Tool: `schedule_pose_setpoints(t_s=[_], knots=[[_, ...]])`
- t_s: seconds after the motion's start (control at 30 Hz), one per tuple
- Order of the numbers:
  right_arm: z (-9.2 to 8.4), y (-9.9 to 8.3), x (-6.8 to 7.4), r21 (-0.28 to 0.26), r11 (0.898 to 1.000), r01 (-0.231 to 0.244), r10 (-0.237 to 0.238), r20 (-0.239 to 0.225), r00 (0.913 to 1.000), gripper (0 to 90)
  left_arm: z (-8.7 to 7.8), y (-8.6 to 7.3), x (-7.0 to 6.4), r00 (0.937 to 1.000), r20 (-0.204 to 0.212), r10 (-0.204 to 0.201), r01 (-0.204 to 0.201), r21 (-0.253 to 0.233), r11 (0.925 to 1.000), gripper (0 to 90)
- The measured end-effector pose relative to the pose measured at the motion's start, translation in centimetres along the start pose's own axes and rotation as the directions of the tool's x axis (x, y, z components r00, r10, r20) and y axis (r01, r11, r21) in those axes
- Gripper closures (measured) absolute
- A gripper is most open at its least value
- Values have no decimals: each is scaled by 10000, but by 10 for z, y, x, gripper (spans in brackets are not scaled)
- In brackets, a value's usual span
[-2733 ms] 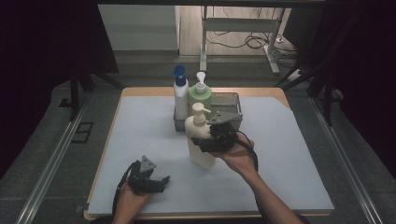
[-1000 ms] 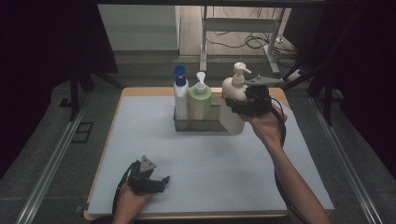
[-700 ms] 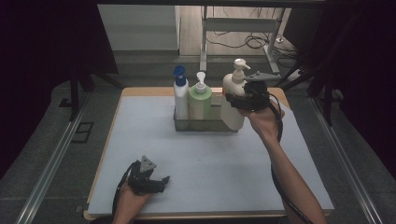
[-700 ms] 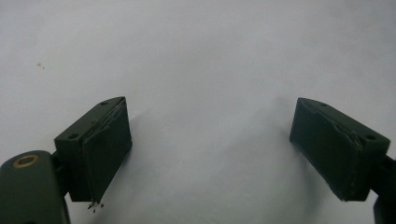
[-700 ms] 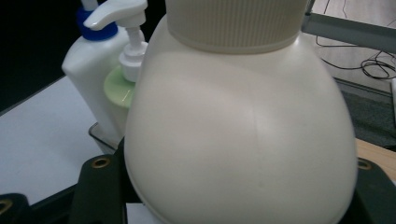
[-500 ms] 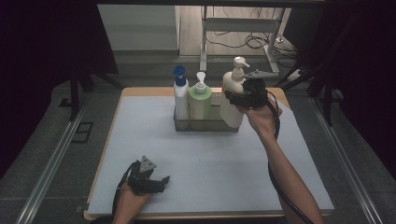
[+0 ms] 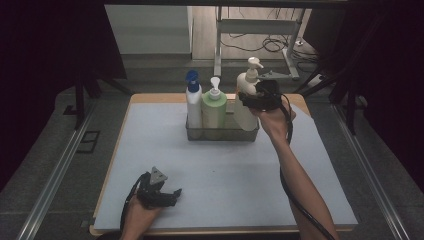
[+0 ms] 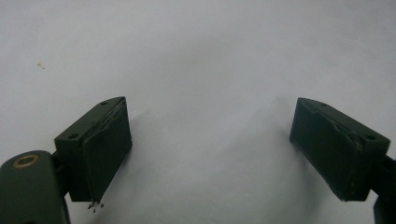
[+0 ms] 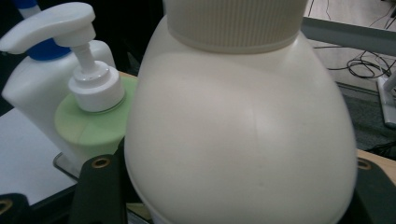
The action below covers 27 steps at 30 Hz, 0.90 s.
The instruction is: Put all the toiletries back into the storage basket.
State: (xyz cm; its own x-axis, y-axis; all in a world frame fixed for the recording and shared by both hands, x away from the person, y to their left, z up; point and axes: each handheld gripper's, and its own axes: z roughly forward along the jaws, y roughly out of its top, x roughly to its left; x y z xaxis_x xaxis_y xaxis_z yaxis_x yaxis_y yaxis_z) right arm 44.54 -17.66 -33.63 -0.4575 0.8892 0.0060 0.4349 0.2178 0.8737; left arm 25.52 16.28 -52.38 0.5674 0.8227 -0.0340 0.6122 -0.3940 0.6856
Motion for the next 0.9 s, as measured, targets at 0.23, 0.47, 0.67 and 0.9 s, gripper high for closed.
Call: schedule_pose_setpoints(t_s=[0.23, 0.47, 0.67, 0.9], knots=[[13, 0, -3, -13, 9999, -112, 113, 217, 9997, 375, 0, 0, 0, 10000, 8, 11, -11, 32, 10000, 122], [23, -1, -3, -106, 9999, -58, 62, 368, 9993, 374, 0, 0, 0, 10000, 7, 16, -16, 33, 10000, 122], [31, -4, -3, -67, 10000, -21, 25, 467, 9989, 374, 0, 0, 0, 10000, 1, 15, -15, 19, 10000, 122], [39, -11, -7, 53, 10000, -62, 59, 518, 9986, 374, 0, 0, 0, 10000, -2, 3, -3, 10, 10000, 122]])
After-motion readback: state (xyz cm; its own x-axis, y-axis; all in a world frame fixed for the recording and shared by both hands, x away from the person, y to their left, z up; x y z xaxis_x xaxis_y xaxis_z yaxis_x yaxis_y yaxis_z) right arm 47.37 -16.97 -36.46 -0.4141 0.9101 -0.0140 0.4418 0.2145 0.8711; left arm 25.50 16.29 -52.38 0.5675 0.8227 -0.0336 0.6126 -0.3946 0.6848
